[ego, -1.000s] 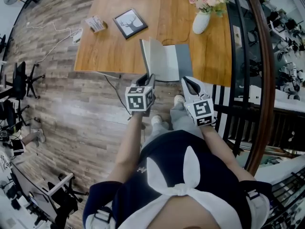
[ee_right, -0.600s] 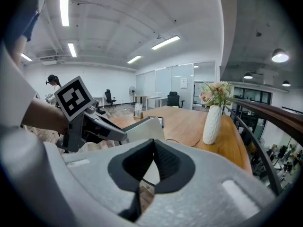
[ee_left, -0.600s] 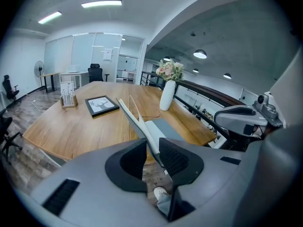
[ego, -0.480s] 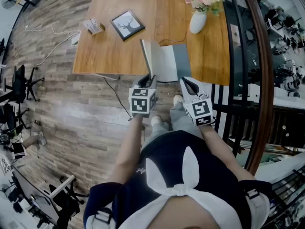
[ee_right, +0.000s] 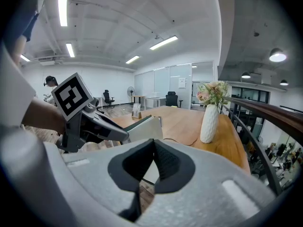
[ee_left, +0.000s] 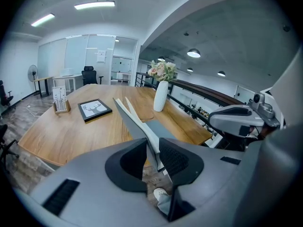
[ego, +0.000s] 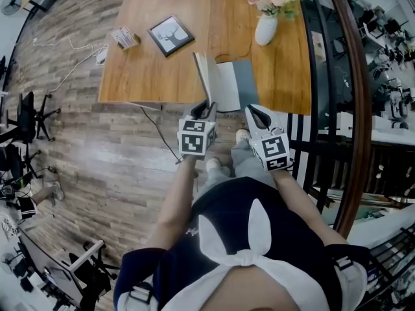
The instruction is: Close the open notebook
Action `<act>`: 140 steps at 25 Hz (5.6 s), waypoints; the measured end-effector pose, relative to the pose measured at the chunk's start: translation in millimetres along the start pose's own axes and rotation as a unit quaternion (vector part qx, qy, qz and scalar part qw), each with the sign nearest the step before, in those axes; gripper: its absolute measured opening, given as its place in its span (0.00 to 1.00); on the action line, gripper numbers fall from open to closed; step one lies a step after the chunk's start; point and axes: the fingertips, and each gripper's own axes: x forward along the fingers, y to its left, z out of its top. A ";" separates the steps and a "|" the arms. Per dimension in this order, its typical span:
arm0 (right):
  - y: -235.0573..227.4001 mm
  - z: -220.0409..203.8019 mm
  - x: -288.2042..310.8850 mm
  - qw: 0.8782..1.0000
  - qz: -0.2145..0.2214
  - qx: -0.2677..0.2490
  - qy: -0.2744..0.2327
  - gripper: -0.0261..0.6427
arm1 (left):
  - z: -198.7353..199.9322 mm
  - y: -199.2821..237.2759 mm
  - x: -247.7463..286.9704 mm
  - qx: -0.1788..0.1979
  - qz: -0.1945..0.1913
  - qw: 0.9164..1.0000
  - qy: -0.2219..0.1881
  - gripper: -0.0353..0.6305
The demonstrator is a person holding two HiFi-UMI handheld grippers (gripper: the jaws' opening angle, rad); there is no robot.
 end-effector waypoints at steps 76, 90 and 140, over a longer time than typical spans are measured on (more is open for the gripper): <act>-49.5 -27.3 -5.3 0.998 -0.036 0.040 0.021 0.04 | -6.6 -79.1 61.8 0.040 -0.109 0.993 0.024 0.15; -60.6 -37.3 -9.9 0.997 -0.040 0.051 0.030 0.04 | -19.4 -95.1 80.7 0.058 -0.116 0.990 0.051 0.15; -83.8 -74.5 -10.6 0.992 -0.062 0.090 0.065 0.04 | -83.2 -116.3 144.0 0.153 -0.126 0.970 0.143 0.18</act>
